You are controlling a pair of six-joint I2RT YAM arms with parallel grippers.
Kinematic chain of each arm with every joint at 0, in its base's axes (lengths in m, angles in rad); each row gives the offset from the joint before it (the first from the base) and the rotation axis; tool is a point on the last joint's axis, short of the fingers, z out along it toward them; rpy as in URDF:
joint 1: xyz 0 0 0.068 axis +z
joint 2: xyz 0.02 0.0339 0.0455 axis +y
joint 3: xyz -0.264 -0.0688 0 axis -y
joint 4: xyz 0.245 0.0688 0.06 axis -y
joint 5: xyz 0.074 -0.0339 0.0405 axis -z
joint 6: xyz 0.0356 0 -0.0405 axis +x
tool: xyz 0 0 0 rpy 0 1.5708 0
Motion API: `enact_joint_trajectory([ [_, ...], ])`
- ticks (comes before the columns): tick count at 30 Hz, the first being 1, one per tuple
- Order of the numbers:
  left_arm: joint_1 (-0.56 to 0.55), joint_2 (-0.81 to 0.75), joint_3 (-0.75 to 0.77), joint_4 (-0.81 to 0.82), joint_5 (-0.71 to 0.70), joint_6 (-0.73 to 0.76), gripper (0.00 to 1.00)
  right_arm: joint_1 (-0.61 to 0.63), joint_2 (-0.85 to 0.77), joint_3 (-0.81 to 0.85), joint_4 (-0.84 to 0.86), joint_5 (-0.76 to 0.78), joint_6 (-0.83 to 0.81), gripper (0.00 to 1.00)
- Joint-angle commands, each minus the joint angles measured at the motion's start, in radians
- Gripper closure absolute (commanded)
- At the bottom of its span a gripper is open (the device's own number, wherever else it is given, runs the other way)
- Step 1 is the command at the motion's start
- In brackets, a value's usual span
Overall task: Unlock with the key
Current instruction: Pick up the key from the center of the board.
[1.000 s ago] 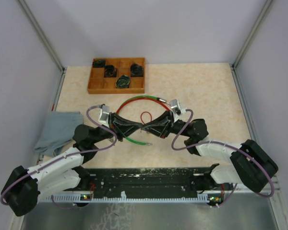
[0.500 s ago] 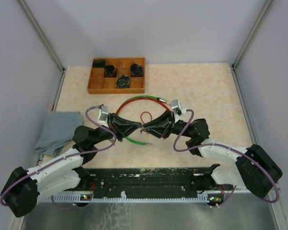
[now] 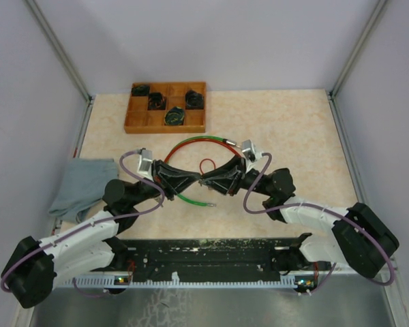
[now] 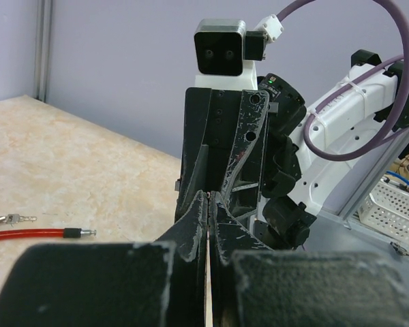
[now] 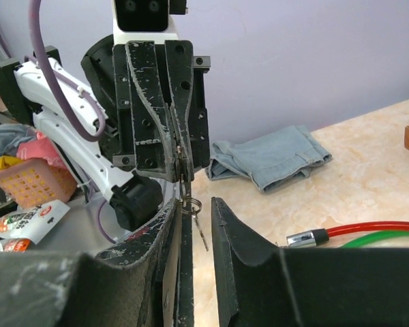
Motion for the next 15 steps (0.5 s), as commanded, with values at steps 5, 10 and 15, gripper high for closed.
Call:
enact_joint_trajectory([
  [5,-0.014,0.003,-0.011,0.041,-0.015,-0.001,1.0,0.017,0.016,0.036,0.121,0.031,0.035,0.75],
  [10,-0.019,0.004,-0.013,0.037,-0.03,0.01,1.0,0.028,0.021,0.049,0.119,0.025,0.038,0.75],
  [15,-0.022,0.002,-0.013,0.036,-0.041,0.012,1.0,0.034,0.026,0.05,0.116,0.016,0.039,0.79],
])
